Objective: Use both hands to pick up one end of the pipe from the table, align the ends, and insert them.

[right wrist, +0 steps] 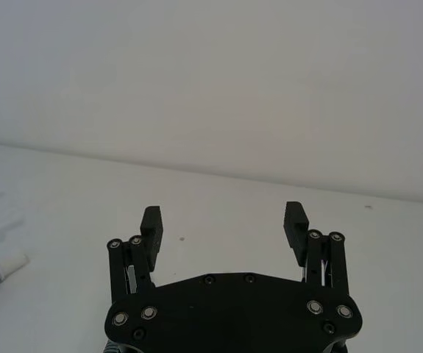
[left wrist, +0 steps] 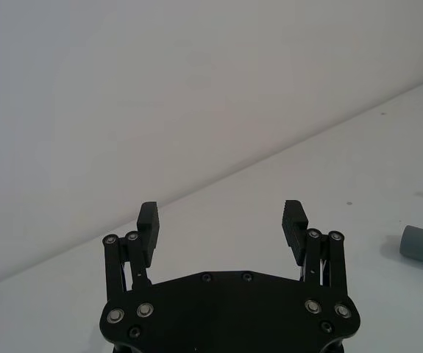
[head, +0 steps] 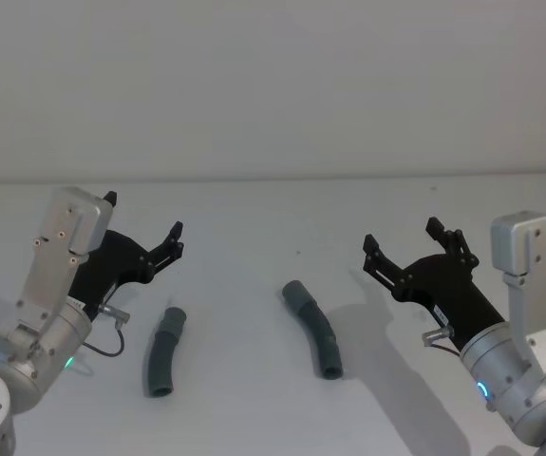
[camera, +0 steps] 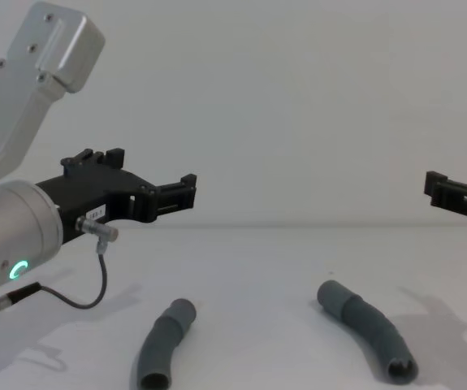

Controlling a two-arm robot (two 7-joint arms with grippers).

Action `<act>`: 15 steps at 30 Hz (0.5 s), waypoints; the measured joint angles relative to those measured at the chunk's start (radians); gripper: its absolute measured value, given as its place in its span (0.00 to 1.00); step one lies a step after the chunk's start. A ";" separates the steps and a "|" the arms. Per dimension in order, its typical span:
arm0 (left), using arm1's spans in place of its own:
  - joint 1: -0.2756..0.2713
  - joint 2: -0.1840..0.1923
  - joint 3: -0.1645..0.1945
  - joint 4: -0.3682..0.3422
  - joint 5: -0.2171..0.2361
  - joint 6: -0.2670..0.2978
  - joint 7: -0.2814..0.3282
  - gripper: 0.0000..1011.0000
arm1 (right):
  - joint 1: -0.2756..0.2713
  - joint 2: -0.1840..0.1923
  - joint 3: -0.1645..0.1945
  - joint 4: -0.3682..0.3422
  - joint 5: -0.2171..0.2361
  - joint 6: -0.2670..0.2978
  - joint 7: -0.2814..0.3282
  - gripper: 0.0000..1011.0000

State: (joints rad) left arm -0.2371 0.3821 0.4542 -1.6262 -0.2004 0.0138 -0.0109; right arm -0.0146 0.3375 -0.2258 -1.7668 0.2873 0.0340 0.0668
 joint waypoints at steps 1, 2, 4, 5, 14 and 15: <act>0.000 0.000 0.000 0.000 0.000 0.000 0.000 0.99 | 0.000 0.000 0.000 0.000 0.000 0.000 0.000 0.99; 0.000 0.000 0.000 0.000 0.000 0.000 0.000 0.99 | 0.000 0.000 0.000 0.000 0.000 0.000 0.000 0.99; 0.000 0.000 0.000 0.000 0.000 0.000 0.000 0.99 | 0.000 0.000 0.000 0.000 0.000 0.000 0.000 0.99; 0.000 0.000 0.000 0.000 0.000 0.000 0.000 0.99 | 0.000 0.000 0.000 0.000 0.000 0.000 0.000 0.99; 0.000 0.000 0.000 0.000 0.000 0.000 0.000 0.99 | 0.000 0.000 0.000 0.000 0.000 0.000 0.000 0.99; 0.000 0.000 0.000 0.000 0.000 0.000 0.000 0.99 | 0.000 0.000 0.000 0.000 0.000 0.000 0.000 0.99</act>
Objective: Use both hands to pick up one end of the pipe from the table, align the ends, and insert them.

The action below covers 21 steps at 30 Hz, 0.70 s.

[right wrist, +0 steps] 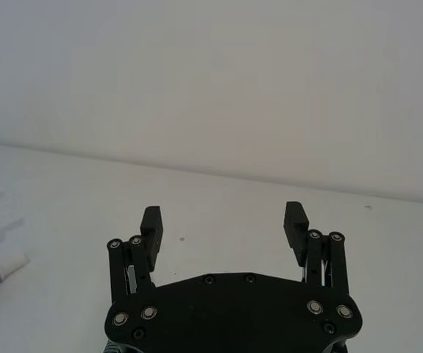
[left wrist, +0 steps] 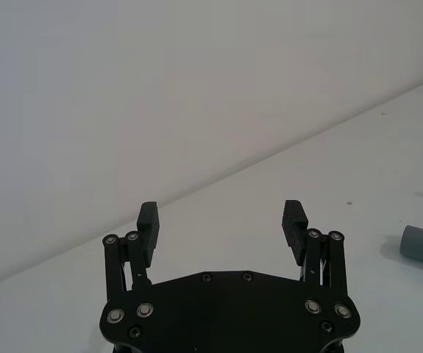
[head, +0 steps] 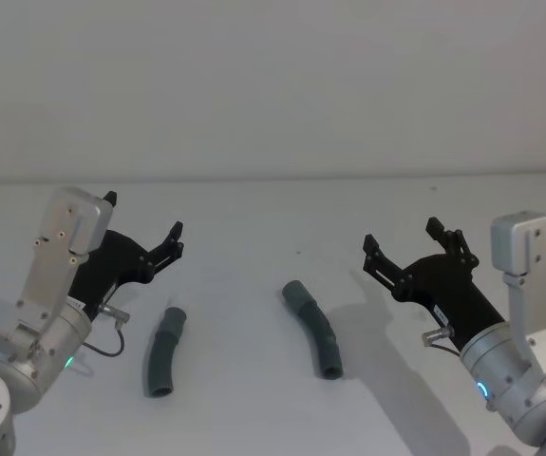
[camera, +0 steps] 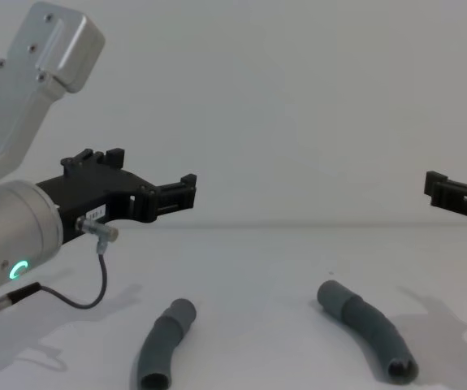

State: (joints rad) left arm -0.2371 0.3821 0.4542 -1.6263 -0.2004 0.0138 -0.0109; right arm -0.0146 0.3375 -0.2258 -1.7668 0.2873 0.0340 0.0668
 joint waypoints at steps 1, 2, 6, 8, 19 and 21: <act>0.000 0.000 0.000 0.000 0.000 0.000 0.000 0.99 | 0.000 0.000 0.000 0.000 0.000 0.000 0.000 0.99; 0.000 0.000 0.000 0.000 0.000 0.000 0.000 0.99 | 0.000 0.000 0.000 0.000 0.000 0.000 0.000 0.99; 0.000 0.000 0.000 0.000 0.000 0.000 0.000 0.99 | 0.000 0.000 0.000 0.000 0.000 0.000 0.000 0.99; 0.000 0.000 0.000 0.000 0.000 0.000 0.000 0.99 | 0.000 0.000 0.000 0.000 0.000 0.000 0.000 0.99; 0.000 0.000 0.000 0.000 0.000 0.000 0.000 0.99 | 0.000 0.000 0.000 0.000 0.000 0.000 0.000 0.99; 0.000 0.000 0.000 0.000 0.000 0.000 0.000 0.99 | 0.000 0.000 0.000 0.000 0.000 0.000 0.000 0.99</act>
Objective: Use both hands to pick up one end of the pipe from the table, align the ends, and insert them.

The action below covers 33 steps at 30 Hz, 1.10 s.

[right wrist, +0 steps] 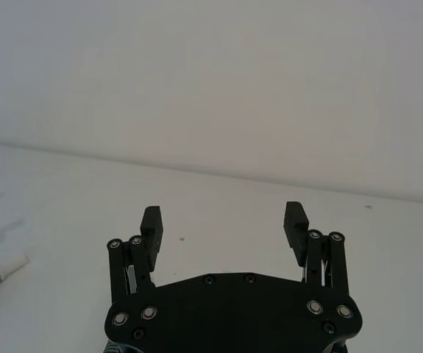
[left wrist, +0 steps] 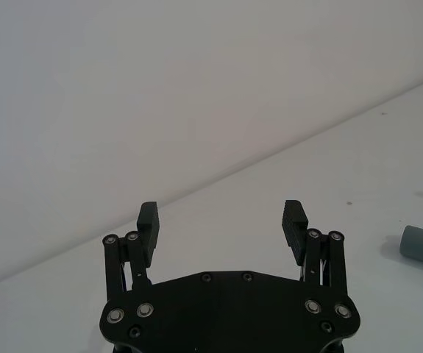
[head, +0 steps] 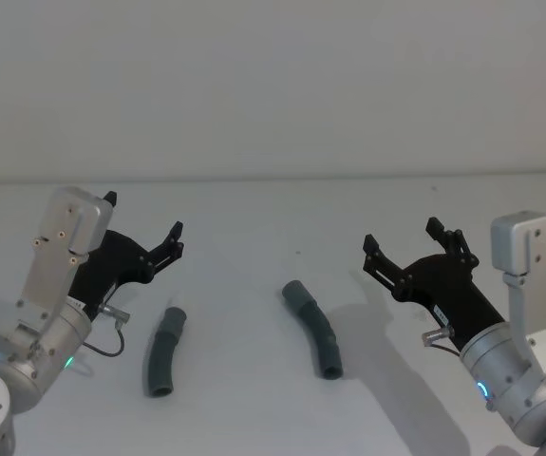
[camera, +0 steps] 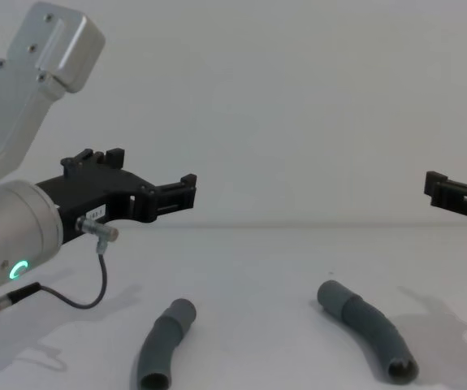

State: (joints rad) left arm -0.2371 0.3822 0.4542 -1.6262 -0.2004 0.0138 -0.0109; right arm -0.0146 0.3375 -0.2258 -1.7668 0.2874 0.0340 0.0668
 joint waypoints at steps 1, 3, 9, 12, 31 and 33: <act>0.000 0.000 0.000 0.000 0.000 0.000 0.000 0.99 | 0.000 0.000 0.000 0.000 0.000 0.000 0.000 0.99; 0.000 0.000 0.000 0.000 0.000 0.000 0.000 0.99 | 0.000 0.000 0.000 0.000 0.000 0.000 0.000 0.99; 0.000 0.000 0.000 0.000 0.000 0.000 0.000 0.99 | 0.000 0.000 0.000 0.000 0.000 0.000 0.000 0.99; 0.000 0.000 0.000 0.000 0.000 0.000 0.000 0.99 | 0.000 0.000 0.000 0.000 0.000 0.000 0.000 0.99; 0.000 0.000 0.000 0.000 0.000 0.000 0.000 0.99 | 0.000 0.000 0.000 0.000 0.000 0.000 0.000 0.99; 0.000 0.000 0.000 0.000 0.000 0.000 0.000 0.99 | 0.000 0.000 0.000 0.000 0.000 0.000 0.000 0.99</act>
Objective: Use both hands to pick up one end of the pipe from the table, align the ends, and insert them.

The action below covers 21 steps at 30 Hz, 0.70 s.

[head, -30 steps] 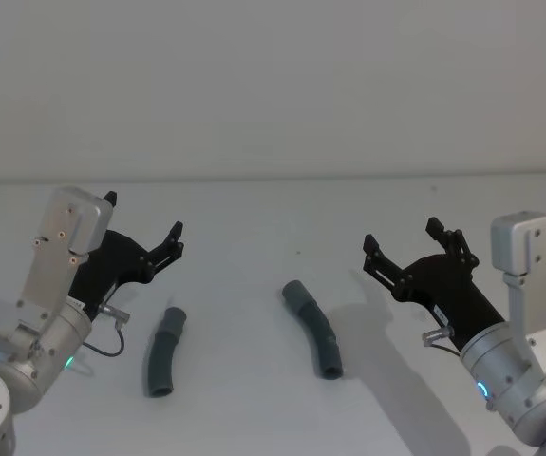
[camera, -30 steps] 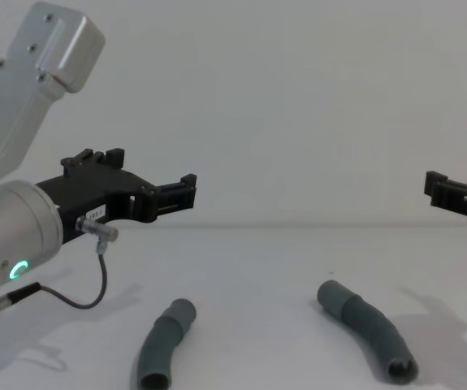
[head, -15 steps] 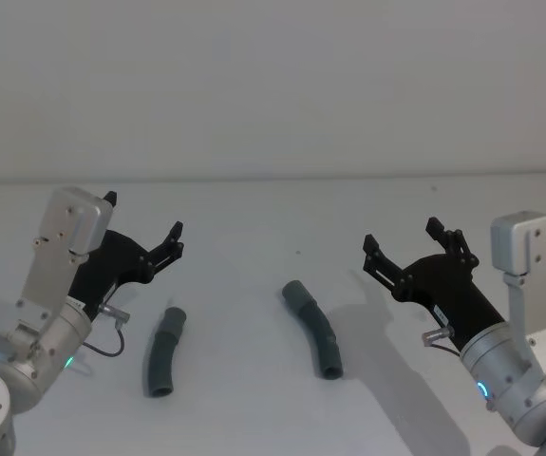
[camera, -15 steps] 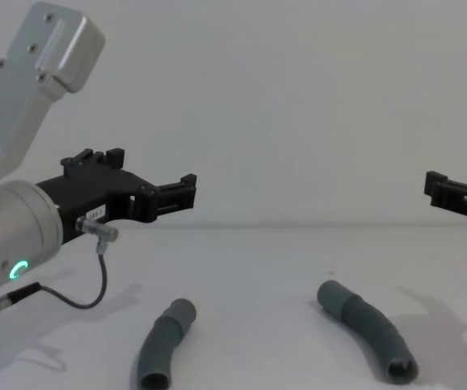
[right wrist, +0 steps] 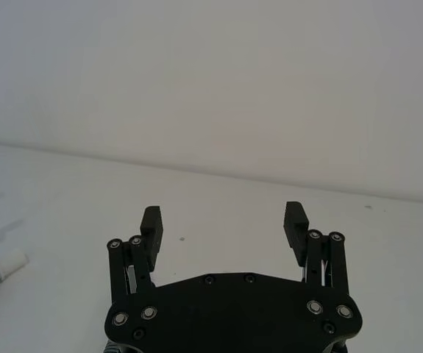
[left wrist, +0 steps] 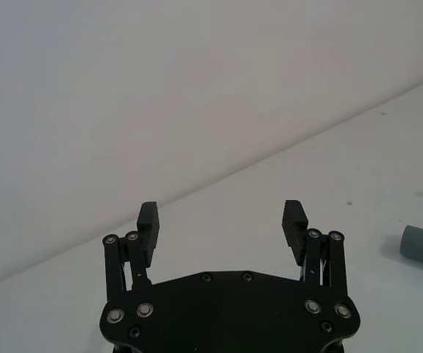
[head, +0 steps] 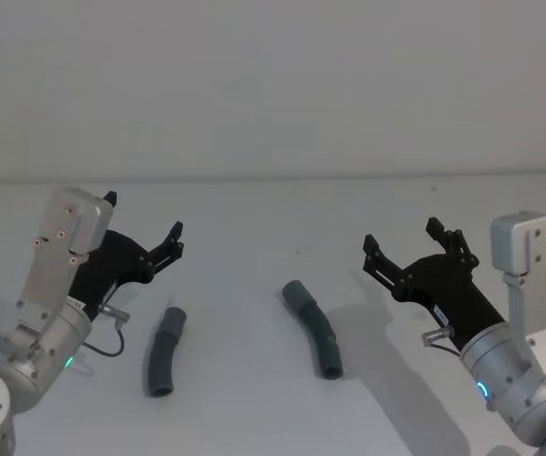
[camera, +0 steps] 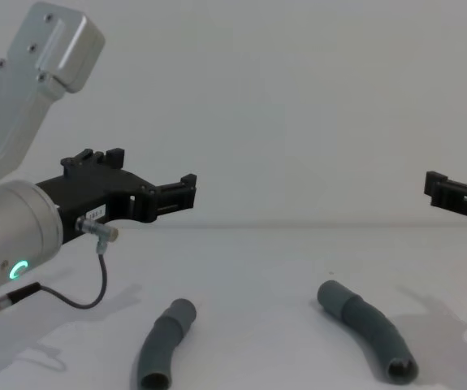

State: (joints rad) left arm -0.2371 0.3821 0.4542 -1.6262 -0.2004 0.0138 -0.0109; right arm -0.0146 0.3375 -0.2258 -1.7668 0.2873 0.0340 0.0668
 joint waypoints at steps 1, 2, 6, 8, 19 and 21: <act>0.000 0.000 0.000 0.000 0.000 0.000 0.000 0.99 | 0.000 0.000 0.000 0.000 0.000 0.000 0.000 0.99; 0.000 0.000 0.000 0.000 0.000 0.000 0.000 0.99 | 0.000 0.000 0.000 0.000 0.000 0.000 0.000 0.99; 0.000 0.000 0.000 0.000 0.000 0.000 0.000 0.99 | 0.000 0.000 0.000 0.000 0.000 0.000 0.000 0.99; 0.000 0.000 0.000 0.000 0.000 0.000 0.000 0.99 | 0.000 0.000 0.000 0.000 0.000 0.000 0.000 0.99; 0.000 0.000 0.000 0.000 0.000 0.000 0.000 0.99 | 0.000 0.000 0.000 0.000 0.000 0.000 0.000 0.99; 0.000 0.000 0.000 0.000 0.000 0.000 0.000 0.99 | 0.000 0.000 0.000 0.000 0.000 0.000 0.000 0.99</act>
State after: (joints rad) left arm -0.2371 0.3821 0.4542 -1.6262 -0.2004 0.0138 -0.0109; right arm -0.0146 0.3375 -0.2258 -1.7668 0.2873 0.0340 0.0668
